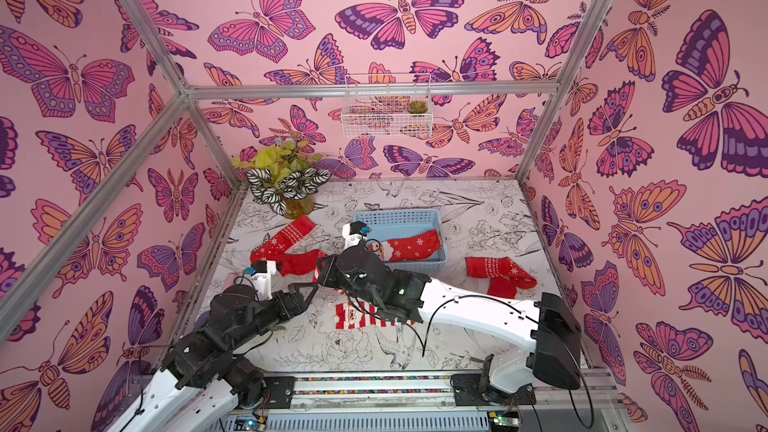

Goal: Place the socks together as a pair
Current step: Flatten out the sock.

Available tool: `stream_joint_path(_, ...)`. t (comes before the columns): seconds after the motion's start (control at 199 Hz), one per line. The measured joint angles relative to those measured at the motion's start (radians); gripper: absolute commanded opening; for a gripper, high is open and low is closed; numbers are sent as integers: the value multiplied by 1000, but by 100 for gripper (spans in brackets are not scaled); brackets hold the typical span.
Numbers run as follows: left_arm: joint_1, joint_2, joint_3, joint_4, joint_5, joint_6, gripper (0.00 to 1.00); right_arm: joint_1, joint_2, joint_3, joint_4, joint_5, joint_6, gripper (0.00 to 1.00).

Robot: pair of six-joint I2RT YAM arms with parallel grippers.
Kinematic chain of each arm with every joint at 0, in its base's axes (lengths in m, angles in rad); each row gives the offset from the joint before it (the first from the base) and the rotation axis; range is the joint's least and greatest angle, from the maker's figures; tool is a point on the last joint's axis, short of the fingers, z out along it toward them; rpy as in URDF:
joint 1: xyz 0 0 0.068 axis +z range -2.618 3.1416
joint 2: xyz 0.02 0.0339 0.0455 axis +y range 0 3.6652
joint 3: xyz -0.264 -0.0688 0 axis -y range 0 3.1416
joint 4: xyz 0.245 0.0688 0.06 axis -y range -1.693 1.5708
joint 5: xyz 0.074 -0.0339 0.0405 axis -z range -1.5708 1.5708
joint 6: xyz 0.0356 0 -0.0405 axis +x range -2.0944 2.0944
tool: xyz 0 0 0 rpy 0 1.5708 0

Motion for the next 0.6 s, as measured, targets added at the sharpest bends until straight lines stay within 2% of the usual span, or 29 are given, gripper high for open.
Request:
stream_joint_path(0.125, 0, -77, 0, -103, -122, 5, 94, 16, -11, 8, -40, -30, -62, 0)
stream_joint_path(0.241, 0, -112, 0, -145, -172, 3, 94, 15, -97, -79, -102, 0, -79, 0)
stream_joint_path(0.427, 0, -104, -34, -142, -174, -8, 92, -10, -349, -360, -200, 85, -36, 0)
stream_joint_path(0.497, 0, -87, -76, -128, -150, -15, 91, -61, -429, -491, -222, 87, -5, 0)
stream_joint_path(0.602, 0, -43, -143, -87, -85, -31, 91, -195, -505, -696, -245, 59, 21, 0)
